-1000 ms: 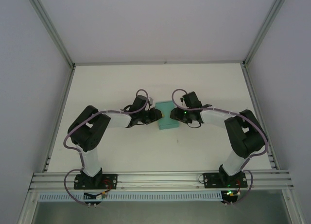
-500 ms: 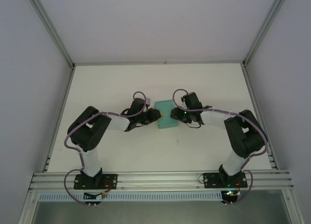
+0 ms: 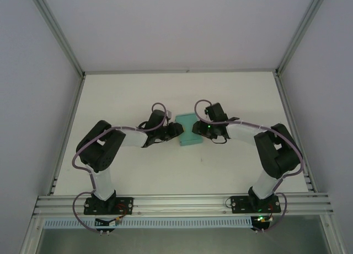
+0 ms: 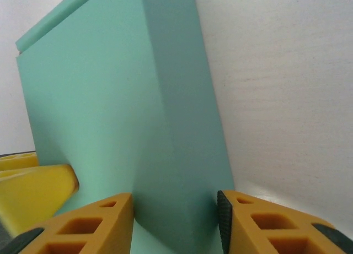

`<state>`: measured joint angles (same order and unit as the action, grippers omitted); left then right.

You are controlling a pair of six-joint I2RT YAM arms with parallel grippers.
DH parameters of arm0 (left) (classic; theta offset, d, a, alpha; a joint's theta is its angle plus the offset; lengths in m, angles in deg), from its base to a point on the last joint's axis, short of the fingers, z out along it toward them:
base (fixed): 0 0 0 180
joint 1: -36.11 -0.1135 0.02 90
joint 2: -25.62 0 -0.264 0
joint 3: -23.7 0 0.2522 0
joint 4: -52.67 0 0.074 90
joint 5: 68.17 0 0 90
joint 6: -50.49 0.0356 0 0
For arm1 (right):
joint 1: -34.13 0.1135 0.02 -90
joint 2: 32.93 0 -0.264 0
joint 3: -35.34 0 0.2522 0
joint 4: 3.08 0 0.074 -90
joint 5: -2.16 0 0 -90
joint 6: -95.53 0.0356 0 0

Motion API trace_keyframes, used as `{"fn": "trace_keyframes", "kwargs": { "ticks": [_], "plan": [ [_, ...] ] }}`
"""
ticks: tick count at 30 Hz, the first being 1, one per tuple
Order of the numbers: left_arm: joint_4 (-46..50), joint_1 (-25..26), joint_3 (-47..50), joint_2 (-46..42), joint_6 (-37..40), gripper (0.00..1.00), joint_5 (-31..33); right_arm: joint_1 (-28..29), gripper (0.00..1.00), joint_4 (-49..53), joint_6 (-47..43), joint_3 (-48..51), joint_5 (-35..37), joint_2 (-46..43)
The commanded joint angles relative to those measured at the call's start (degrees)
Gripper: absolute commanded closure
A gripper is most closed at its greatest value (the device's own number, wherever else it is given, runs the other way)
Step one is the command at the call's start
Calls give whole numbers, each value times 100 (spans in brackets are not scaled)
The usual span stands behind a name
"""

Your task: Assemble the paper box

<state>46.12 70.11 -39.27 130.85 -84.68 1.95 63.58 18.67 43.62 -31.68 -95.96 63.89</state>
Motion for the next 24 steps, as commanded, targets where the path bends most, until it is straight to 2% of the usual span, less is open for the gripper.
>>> {"fn": "trace_keyframes", "kwargs": {
  "ticks": [1,5,7,10,16,18,19,21,24],
  "plan": [
    [1030,139,-153,-260,268,52,5,88,52,497,-249,-348,193,70],
    [1550,138,-389,-539,597,47,334,78,48,637,-365,-633,288,33],
    [1707,139,-516,-668,705,37,426,78,45,715,-427,-774,399,5],
    [1953,135,-710,-844,861,0,554,71,40,896,-529,-1000,592,-78],
    [2575,111,-875,-1376,1194,0,1050,-3,29,1113,-726,-1218,946,-505],
    [3042,55,-969,-1646,1450,0,1442,-44,13,1329,-813,-1262,1149,-752],
    [3346,11,-1010,-1835,1582,0,1841,-66,1,1463,-843,-1224,1340,-907],
    [3811,-145,-932,-2390,1855,0,2867,-130,0,1597,-985,-1037,1879,-1323],
    [3779,-692,-350,-3277,2112,0,4397,-342,0,1385,-1400,-417,2789,-2003]
  ]
}}
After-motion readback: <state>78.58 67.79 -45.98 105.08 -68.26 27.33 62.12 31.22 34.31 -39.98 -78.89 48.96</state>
